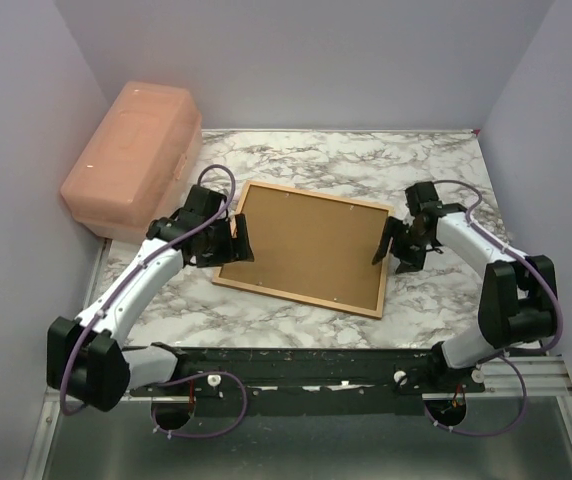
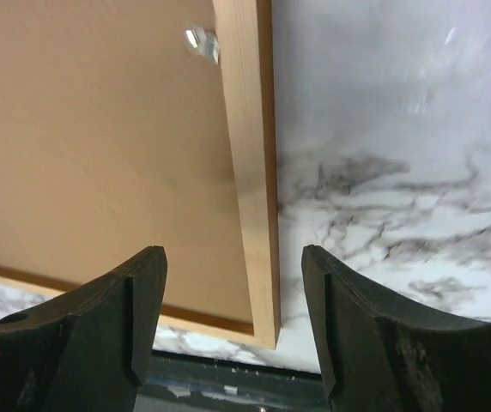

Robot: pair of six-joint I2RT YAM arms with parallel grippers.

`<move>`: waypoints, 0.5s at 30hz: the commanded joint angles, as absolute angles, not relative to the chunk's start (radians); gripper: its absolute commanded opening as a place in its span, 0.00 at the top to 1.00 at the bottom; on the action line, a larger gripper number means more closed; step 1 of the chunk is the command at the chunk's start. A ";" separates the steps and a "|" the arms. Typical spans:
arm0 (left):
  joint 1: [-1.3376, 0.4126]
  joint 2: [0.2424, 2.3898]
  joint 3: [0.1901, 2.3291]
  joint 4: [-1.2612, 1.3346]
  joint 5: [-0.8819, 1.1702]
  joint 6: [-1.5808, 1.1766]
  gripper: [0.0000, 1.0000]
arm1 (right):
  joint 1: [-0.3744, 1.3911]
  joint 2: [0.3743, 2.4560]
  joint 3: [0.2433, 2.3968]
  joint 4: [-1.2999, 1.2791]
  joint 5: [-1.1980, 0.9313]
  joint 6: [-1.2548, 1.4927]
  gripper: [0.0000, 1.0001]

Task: Put the photo into the frame

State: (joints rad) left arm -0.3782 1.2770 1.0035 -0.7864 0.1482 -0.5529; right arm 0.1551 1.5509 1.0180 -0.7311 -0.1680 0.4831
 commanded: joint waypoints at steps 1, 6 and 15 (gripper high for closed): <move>-0.405 1.144 0.954 -0.662 0.211 -0.516 0.16 | 0.162 1.494 0.926 -0.784 -0.271 0.519 0.30; -0.449 1.079 0.949 -0.614 0.215 -0.494 0.03 | 0.186 1.469 0.848 -0.797 -0.283 0.523 0.45; -0.624 1.051 0.983 -0.602 0.054 -0.416 0.02 | 0.222 1.504 0.804 -0.761 -0.248 0.535 0.55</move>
State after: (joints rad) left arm -0.5568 1.0756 0.9600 -0.6323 0.1421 -0.4736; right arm 0.2081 1.4872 0.8249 -0.7780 -0.2527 0.5266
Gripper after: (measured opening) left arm 0.982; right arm 0.470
